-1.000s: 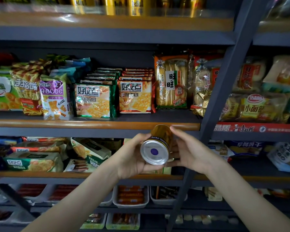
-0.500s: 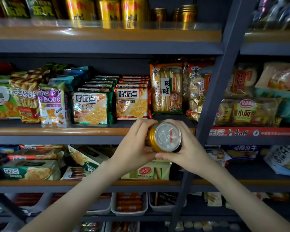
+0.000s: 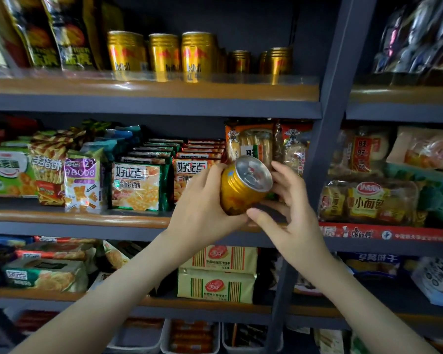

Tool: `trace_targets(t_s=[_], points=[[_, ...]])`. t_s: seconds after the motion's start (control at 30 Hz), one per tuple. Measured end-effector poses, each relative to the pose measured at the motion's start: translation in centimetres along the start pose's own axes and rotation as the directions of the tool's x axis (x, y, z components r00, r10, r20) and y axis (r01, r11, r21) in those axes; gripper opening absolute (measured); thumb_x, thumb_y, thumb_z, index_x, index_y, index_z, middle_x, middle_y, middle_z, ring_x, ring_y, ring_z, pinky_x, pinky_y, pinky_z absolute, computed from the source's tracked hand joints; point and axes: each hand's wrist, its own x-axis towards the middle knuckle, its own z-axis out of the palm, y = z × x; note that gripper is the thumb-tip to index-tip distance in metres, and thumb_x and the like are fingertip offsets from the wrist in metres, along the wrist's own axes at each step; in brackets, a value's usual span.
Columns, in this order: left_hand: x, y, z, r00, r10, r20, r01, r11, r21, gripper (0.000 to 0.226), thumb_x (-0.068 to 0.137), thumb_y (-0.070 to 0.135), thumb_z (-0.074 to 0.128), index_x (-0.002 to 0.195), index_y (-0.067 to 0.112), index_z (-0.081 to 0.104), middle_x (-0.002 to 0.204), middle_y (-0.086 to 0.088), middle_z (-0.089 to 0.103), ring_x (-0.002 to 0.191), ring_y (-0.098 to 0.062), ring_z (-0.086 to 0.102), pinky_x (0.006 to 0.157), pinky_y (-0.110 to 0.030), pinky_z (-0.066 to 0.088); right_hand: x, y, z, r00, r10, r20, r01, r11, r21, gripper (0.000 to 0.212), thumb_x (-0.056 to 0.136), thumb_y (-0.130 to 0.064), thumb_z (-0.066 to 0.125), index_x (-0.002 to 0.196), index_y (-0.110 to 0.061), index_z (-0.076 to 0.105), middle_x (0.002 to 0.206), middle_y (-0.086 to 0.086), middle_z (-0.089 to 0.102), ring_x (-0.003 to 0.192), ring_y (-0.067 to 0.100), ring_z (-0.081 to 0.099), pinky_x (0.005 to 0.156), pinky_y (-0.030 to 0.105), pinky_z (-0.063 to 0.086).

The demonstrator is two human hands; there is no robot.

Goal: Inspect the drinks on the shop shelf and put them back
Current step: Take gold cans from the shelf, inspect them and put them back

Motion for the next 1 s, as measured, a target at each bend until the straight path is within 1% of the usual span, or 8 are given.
trace_targets(t_s=[0.07, 0.17, 0.33, 0.43, 0.57, 0.67, 0.83, 1.0], points=[[1.0, 0.8, -0.2, 0.999, -0.031, -0.028, 0.032, 0.998, 0.053, 0.082, 0.063, 0.070, 0.065, 0.121, 0.016, 0.047, 0.109, 0.002, 0.056, 0.093, -0.013, 0.051, 0.074, -0.025, 0.040, 1.2, -0.5, 0.4, 1.000, -0.009, 0.020, 0.009, 1.000, -0.005, 0.082, 0.078, -0.039, 0.076, 0.140, -0.048, 0.023, 0.145, -0.017, 0.035, 0.133, 0.005, 0.041, 0.101, 0.017, 0.042], [2.5, 1.7, -0.9, 0.995, 0.027, -0.093, -0.016, 0.993, 0.115, 0.066, 0.068, 0.055, 0.065, 0.116, 0.013, 0.049, 0.104, -0.001, 0.056, 0.092, -0.018, 0.053, 0.070, -0.026, 0.039, 3.5, -1.8, 1.2, 0.999, -0.015, -0.039, 0.013, 0.999, -0.040, 0.083, 0.070, -0.046, 0.074, 0.136, -0.049, 0.024, 0.142, -0.014, 0.032, 0.130, 0.001, 0.038, 0.099, 0.014, 0.042], [6.8, 0.5, -5.1, 0.976, 0.203, -0.080, -0.200, 0.979, 0.041, 0.080, 0.076, 0.053, 0.064, 0.141, 0.021, 0.031, 0.127, 0.010, 0.046, 0.116, -0.004, 0.043, 0.094, -0.015, 0.038, 9.5, -4.3, 0.5, 0.982, -0.155, -0.107, 0.154, 0.988, -0.016, 0.075, 0.071, -0.035, 0.077, 0.133, -0.049, 0.037, 0.136, -0.018, 0.042, 0.124, 0.001, 0.046, 0.095, 0.018, 0.047], [10.3, -0.6, -8.4, 0.953, 0.292, -0.082, -0.291, 0.957, 0.025, 0.076, 0.083, 0.066, 0.052, 0.146, 0.034, 0.023, 0.132, 0.019, 0.041, 0.123, 0.003, 0.040, 0.100, -0.010, 0.034, 13.9, -6.3, -0.4, 0.975, -0.200, -0.099, 0.203, 0.979, 0.019, 0.069, 0.074, -0.035, 0.079, 0.129, -0.051, 0.041, 0.130, -0.025, 0.046, 0.120, 0.005, 0.052, 0.089, 0.025, 0.052], [15.0, -3.3, -11.5, 0.865, 0.463, -0.193, -0.395, 0.866, 0.307, 0.064, 0.093, 0.056, 0.043, 0.142, 0.015, 0.041, 0.135, -0.001, 0.052, 0.124, -0.014, 0.046, 0.103, -0.023, 0.034, 19.9, -8.2, -1.3, 0.976, -0.184, -0.117, 0.182, 0.983, -0.027, 0.066, 0.072, -0.022, 0.080, 0.124, -0.048, 0.047, 0.122, -0.022, 0.053, 0.109, 0.005, 0.059, 0.085, 0.025, 0.053], [17.5, -5.3, -12.3, 0.857, 0.464, -0.222, -0.341, 0.836, 0.429, 0.060, 0.093, 0.052, 0.041, 0.140, 0.015, 0.046, 0.136, -0.006, 0.053, 0.124, -0.022, 0.050, 0.102, -0.031, 0.040, 23.4, -7.8, -2.2, 0.986, -0.097, -0.137, 0.080, 0.988, -0.129, 0.065, 0.075, -0.014, 0.080, 0.119, -0.049, 0.048, 0.120, -0.015, 0.056, 0.108, 0.007, 0.059, 0.089, 0.030, 0.053], [20.0, -6.9, -11.4, 0.854, 0.501, -0.140, -0.356, 0.758, 0.547, 0.060, 0.092, 0.055, 0.037, 0.133, 0.016, 0.055, 0.131, -0.010, 0.058, 0.119, -0.027, 0.057, 0.101, -0.041, 0.043, 27.3, -5.3, -4.4, 0.947, 0.178, -0.266, -0.221, 0.965, -0.142, 0.059, 0.073, -0.012, 0.082, 0.111, -0.042, 0.049, 0.118, 0.000, 0.056, 0.107, 0.022, 0.057, 0.094, 0.044, 0.050], [21.3, -7.3, -10.1, 0.846, 0.524, -0.100, -0.392, 0.738, 0.549, 0.061, 0.091, 0.058, 0.035, 0.131, 0.017, 0.057, 0.128, -0.010, 0.061, 0.115, -0.027, 0.060, 0.101, -0.045, 0.044, 29.7, -3.3, -5.5, 0.846, 0.442, -0.297, -0.506, 0.842, -0.187, 0.068, 0.079, -0.001, 0.075, 0.122, -0.032, 0.033, 0.104, 0.001, 0.048, 0.090, 0.019, 0.049, 0.073, 0.036, 0.045]])
